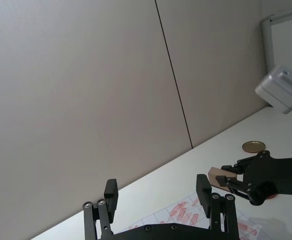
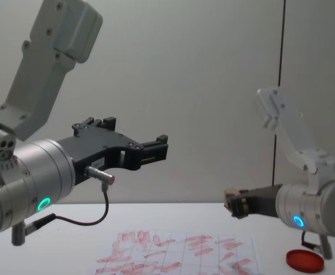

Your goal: Use the one hand to pick up the stamp and affix it onto the A4 paper.

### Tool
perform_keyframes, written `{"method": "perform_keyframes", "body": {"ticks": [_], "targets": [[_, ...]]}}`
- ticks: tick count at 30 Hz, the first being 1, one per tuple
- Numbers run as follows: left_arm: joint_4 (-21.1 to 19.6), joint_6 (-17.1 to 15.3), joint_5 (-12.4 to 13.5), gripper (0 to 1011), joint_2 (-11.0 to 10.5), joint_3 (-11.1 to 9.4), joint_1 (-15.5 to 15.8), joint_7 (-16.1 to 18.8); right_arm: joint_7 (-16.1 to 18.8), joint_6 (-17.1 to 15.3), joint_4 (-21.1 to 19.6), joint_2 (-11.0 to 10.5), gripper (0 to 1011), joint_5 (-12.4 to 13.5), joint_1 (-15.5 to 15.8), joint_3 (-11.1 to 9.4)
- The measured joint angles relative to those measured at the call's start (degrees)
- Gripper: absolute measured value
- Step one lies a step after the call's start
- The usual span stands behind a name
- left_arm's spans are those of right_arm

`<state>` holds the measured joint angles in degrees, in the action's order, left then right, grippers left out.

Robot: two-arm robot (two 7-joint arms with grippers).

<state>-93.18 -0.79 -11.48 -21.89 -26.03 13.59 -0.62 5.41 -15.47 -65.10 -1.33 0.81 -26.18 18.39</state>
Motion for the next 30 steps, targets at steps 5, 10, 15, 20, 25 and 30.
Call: {"method": "perform_keyframes", "body": {"ticks": [5, 10, 15, 20, 25, 30], "targets": [[0.0, 0.0, 0.0, 993, 0.0, 0.0, 0.0, 0.0, 0.3, 0.8, 2.4, 0.2, 218, -0.5, -0.4, 0.0], [0.0, 0.0, 0.0, 993, 0.0, 0.0, 0.0, 0.0, 0.7, 1.5, 4.9, 0.5, 218, -0.8, -1.0, 0.1], [0.0, 0.0, 0.0, 993, 0.0, 0.0, 0.0, 0.0, 1.1, 2.0, 6.8, 0.7, 217, -1.1, -1.5, 0.3], [0.0, 0.0, 0.0, 993, 0.0, 0.0, 0.0, 0.0, 1.4, 2.2, 8.6, 0.9, 217, -1.4, -1.8, 0.5], [0.0, 0.0, 0.0, 993, 0.0, 0.0, 0.0, 0.0, 1.6, 2.3, 9.9, 1.1, 218, -1.6, -2.0, 0.5], [0.0, 0.0, 0.0, 993, 0.0, 0.0, 0.0, 0.0, 1.7, 2.3, 11.0, 1.1, 218, -1.8, -2.1, 0.5]]}}
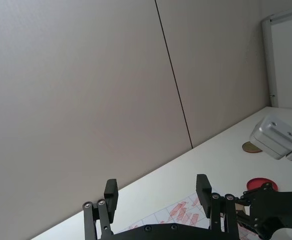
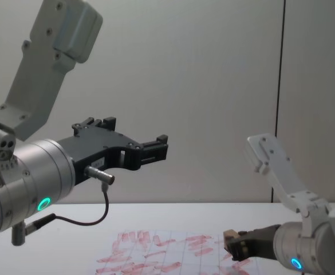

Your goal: Use the one hand to pick up the stamp and affix it onto the A4 paper.

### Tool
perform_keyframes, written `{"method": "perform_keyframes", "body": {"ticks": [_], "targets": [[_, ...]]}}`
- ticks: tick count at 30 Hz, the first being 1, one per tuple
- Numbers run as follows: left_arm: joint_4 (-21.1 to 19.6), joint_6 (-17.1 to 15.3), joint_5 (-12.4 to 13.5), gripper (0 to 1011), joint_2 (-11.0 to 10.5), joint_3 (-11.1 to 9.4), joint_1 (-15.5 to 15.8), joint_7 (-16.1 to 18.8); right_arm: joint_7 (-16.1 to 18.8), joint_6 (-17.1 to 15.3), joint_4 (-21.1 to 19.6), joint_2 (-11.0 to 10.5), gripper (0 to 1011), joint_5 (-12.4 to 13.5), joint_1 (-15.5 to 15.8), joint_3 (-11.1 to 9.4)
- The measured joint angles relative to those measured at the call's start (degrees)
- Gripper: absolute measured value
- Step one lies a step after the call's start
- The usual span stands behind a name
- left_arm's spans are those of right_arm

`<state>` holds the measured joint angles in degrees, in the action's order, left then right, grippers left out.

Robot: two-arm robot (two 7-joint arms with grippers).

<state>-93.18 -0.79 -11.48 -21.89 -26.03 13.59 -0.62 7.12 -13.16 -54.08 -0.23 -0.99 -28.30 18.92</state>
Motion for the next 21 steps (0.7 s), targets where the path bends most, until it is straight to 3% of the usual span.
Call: {"method": "perform_keyframes", "body": {"ticks": [21], "targets": [[0.0, 0.0, 0.0, 993, 0.0, 0.0, 0.0, 0.0, 0.9, 0.2, 4.2, 0.1, 217, -0.8, -0.8, -0.3]]}}
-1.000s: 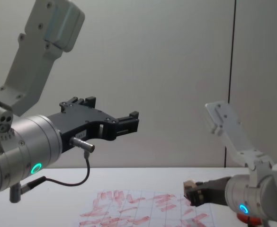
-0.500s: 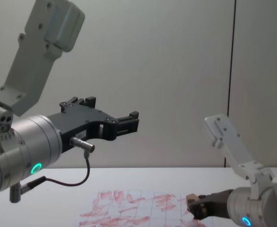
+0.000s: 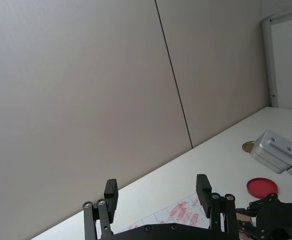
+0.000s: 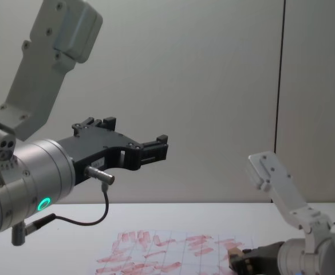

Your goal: Use the one hand to pick up the stamp and affix it onto the A4 paper.

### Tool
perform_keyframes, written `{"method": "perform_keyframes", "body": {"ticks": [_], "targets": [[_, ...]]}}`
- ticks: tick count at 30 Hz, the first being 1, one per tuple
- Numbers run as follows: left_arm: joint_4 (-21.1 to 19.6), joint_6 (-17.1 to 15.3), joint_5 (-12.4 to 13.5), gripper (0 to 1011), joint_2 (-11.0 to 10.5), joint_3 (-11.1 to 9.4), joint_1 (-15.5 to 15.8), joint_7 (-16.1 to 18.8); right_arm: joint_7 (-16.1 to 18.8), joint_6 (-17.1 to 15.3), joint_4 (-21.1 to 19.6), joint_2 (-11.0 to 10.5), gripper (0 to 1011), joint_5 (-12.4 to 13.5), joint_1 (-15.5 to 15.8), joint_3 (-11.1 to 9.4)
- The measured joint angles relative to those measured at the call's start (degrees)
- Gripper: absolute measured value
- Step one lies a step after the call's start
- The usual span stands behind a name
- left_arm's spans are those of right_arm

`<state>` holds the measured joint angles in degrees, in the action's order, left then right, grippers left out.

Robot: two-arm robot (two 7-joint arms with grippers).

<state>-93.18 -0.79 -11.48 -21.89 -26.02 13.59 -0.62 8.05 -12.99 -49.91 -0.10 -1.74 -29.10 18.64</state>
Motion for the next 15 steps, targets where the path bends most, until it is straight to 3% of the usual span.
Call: {"method": "perform_keyframes", "body": {"ticks": [15], "targets": [[0.0, 0.0, 0.0, 993, 0.0, 0.0, 0.0, 0.0, 0.9, 0.7, 2.0, 0.2, 218, 0.3, -0.4, -0.1]]}}
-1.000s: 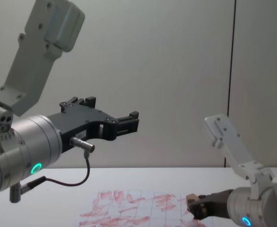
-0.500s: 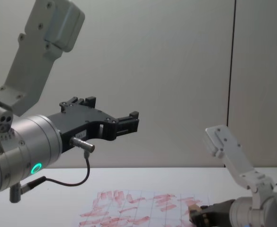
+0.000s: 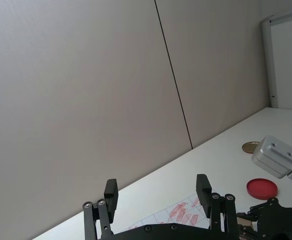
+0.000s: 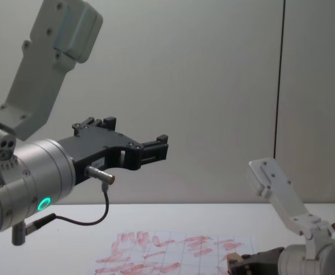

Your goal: Use the one hand to pick up the stamp and affix it onto the A4 paper.

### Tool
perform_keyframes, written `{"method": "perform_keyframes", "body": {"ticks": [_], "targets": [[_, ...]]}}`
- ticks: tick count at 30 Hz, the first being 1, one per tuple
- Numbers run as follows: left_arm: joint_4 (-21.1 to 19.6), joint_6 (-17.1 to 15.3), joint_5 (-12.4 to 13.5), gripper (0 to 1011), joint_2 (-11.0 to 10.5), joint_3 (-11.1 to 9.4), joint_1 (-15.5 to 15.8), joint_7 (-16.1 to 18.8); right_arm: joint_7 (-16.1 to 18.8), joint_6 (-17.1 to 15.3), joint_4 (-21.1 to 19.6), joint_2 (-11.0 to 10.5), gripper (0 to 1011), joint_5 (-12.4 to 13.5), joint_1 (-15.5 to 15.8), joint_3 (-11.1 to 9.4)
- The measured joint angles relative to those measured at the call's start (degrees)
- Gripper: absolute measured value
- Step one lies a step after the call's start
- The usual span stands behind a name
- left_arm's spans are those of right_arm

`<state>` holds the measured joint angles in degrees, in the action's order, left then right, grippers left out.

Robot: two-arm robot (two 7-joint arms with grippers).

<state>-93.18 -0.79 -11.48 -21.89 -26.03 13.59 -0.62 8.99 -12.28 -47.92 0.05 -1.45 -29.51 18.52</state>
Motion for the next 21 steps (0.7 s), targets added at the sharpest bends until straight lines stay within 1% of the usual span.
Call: {"method": "perform_keyframes", "body": {"ticks": [21], "targets": [[0.0, 0.0, 0.0, 993, 0.0, 0.0, 0.0, 0.0, 0.3, -1.6, 0.5, 0.0, 218, -0.1, -0.2, -0.3]]}}
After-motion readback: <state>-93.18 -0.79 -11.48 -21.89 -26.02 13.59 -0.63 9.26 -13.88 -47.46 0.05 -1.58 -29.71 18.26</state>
